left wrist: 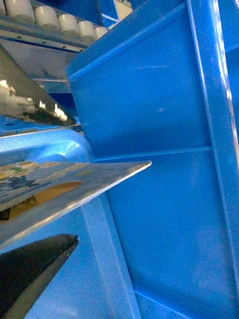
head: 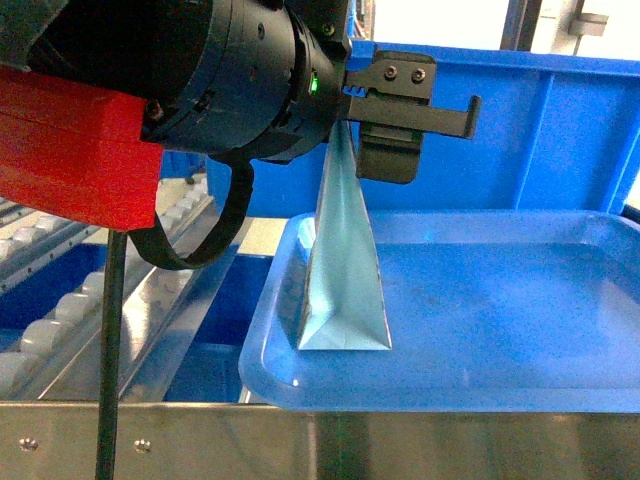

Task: Move flower gift bag to table near conveyor

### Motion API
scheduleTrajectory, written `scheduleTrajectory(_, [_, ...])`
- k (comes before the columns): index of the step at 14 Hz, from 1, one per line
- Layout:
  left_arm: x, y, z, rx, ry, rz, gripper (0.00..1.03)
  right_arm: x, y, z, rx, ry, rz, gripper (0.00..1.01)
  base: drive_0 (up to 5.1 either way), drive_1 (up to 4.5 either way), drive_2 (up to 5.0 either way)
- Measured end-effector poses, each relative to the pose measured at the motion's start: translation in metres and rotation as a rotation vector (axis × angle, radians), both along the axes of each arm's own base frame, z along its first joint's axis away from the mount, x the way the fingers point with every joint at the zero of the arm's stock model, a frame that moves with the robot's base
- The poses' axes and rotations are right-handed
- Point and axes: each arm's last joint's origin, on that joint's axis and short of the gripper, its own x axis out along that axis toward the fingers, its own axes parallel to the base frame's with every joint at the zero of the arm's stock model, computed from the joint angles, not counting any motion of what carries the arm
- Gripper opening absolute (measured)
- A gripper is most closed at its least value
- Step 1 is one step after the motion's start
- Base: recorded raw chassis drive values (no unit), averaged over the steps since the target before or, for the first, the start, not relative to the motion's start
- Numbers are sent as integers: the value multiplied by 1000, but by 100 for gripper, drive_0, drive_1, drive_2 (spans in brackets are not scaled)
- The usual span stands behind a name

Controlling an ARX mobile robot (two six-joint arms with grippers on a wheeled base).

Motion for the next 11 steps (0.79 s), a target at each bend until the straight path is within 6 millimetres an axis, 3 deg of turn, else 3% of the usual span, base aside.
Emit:
scheduleTrajectory(4, [-2,8,-8,15,22,17,9,0,0,0,0,0,0,2,0,0,0])
scheduleTrajectory(5, [-3,9,-8,13,20,19,4,0,0,0,0,0,0,2,0,0,0])
scheduleTrajectory(7, [-6,18,-2,-11,-15,30,4,0,0,0,0,0,0,2,0,0,0])
scheduleTrajectory(11, [-12,50,31,-74,-159,78,4,0,0,0,0,0,0,2,0,0,0])
